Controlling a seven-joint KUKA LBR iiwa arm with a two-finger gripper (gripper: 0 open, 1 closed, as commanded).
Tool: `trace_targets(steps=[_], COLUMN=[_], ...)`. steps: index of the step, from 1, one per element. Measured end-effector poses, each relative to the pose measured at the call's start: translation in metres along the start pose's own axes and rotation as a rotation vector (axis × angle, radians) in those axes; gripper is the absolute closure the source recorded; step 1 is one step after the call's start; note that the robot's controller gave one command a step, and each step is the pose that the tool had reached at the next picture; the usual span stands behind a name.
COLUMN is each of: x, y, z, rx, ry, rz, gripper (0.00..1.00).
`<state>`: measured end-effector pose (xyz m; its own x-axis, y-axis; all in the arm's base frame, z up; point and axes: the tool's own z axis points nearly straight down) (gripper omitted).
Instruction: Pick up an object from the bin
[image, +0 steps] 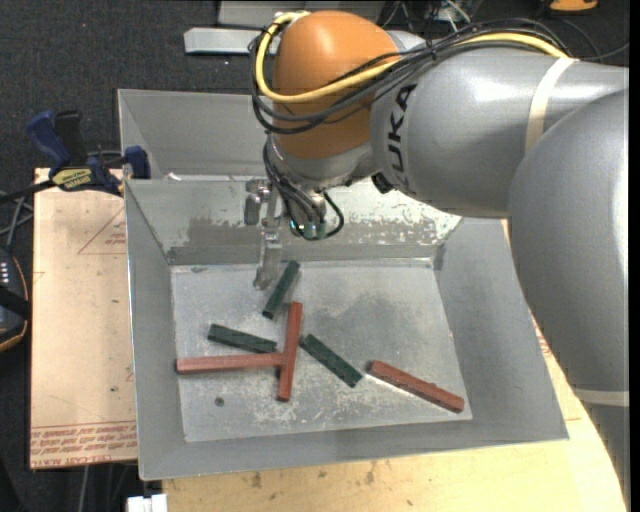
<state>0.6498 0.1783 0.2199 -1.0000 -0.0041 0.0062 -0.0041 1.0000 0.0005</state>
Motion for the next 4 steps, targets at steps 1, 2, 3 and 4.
trace_targets(steps=[1, 2, 3, 4], x=[-0.002, 0.031, 0.077, 0.094], y=[-0.001, 0.017, 0.031, 0.049], z=[-0.006, 0.057, 0.068, 0.068], rx=[-0.001, -0.001, 0.003, 0.000], ry=[-0.008, -0.011, 0.004, -0.007], rz=[0.003, -0.066, -0.018, -0.147], gripper=[0.00, 0.00, 0.00, 0.00])
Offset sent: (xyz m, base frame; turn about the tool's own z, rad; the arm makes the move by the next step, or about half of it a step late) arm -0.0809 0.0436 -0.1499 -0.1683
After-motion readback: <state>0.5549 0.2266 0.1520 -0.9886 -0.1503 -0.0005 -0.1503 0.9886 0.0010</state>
